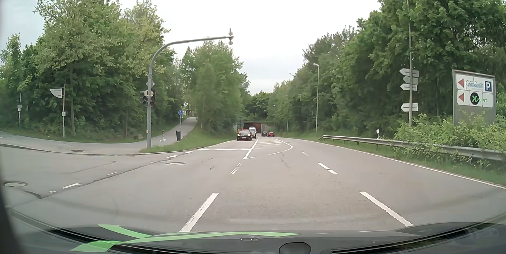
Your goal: Follow the waypoints while adhering to traffic rules and regulations
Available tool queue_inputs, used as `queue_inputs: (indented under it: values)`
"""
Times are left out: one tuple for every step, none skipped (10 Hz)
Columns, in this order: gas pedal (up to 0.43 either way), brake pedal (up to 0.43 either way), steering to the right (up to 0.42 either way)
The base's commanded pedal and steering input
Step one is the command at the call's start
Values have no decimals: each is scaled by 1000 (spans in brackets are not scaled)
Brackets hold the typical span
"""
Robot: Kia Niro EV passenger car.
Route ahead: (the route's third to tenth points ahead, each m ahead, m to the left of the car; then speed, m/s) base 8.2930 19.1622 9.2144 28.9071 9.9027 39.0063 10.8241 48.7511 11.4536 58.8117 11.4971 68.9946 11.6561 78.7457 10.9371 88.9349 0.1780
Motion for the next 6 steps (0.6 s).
queue_inputs:
  values:
    - [0,262,-6]
    - [0,262,-5]
    - [0,256,-5]
    - [0,256,-5]
    - [0,256,-6]
    - [0,256,-5]
